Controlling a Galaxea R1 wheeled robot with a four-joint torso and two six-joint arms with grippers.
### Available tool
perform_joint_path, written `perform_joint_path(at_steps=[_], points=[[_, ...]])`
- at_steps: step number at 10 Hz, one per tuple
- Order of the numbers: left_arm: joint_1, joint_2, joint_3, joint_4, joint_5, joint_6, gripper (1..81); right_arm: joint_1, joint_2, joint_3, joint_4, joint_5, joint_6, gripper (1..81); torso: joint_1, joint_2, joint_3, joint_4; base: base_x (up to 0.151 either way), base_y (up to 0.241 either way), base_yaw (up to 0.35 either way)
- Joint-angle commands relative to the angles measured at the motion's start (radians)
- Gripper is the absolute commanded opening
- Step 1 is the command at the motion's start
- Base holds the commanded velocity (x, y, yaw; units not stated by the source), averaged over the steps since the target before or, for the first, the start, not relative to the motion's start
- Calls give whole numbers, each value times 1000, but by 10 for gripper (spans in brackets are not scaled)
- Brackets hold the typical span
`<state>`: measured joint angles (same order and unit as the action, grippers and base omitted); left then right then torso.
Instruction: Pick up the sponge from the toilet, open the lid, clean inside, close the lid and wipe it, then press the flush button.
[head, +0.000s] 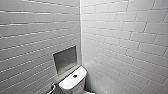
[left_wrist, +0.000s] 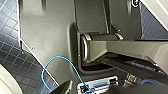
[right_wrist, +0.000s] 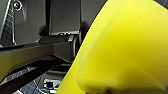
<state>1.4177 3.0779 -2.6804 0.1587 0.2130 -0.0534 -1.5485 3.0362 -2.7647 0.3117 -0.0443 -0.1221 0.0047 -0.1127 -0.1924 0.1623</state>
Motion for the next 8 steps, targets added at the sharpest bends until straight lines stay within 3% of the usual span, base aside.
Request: perform_joint_path(at_steps=[1,7,8], points=[[-56,4,5,-11,63,1,811,38,-1,5,12,-74,-5,10,0,0,0,0,86,0,0],[-56,3,11,-15,63,1,811,27,-17,40,18,-114,-2,10,1,0,0,0,14,0,0],[-56,-8,22,-15,49,3,811,12,-47,120,4,-66,-13,10,0,0,0,0,0,0,0]])
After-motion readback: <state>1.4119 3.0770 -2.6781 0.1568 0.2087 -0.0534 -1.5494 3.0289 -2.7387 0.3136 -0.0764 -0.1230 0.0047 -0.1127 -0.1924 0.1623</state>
